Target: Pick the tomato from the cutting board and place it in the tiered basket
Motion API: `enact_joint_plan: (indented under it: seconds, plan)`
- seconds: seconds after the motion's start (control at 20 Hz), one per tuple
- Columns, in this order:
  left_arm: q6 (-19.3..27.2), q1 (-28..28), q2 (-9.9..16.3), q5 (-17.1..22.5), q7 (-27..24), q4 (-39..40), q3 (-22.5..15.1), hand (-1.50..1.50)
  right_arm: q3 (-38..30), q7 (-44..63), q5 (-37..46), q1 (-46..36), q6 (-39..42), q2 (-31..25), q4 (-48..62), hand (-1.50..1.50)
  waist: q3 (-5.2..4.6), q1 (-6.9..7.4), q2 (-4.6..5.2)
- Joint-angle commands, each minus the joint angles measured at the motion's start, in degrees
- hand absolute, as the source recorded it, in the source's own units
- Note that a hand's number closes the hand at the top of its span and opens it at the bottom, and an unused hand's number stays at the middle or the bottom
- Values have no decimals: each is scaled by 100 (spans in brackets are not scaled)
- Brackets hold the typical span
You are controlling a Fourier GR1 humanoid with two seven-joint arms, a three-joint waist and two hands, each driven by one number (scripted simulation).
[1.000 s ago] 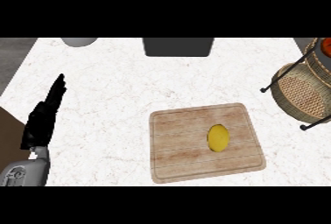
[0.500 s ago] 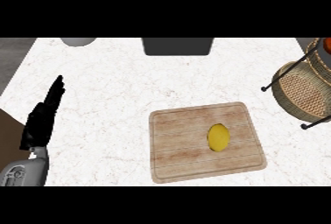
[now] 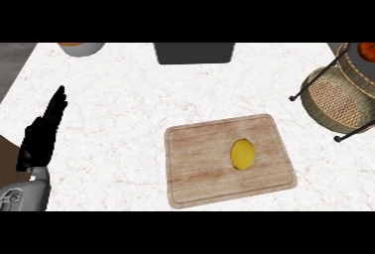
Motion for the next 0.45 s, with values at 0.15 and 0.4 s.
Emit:
enact_joint_plan:
  seconds: [0.15,0.4]
  plan:
    - [-96,298,34,91,-33,-253,41,0,-475,681,-678,1681,1116,401,-2911,-150,2,-80,-25]
    - [14,291,89,56,53,-354,156,0,-887,460,-1314,3189,1369,1017,-5014,-150,6,-127,-23]
